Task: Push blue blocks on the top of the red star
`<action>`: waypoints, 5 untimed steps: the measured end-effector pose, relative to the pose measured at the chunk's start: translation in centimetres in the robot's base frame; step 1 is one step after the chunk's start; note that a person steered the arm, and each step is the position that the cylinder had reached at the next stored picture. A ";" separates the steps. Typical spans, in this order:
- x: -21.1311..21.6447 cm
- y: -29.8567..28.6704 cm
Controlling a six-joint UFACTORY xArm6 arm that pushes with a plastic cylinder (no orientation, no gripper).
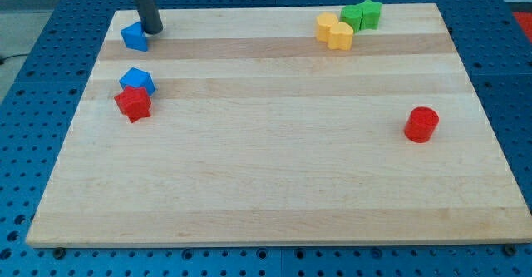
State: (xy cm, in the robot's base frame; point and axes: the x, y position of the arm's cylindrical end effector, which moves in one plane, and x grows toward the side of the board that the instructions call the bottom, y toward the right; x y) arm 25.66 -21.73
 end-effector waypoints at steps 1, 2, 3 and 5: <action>1.9 -0.3; 0.3 1.6; -2.0 1.2; -1.9 -5.6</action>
State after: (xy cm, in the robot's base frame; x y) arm 23.73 -27.32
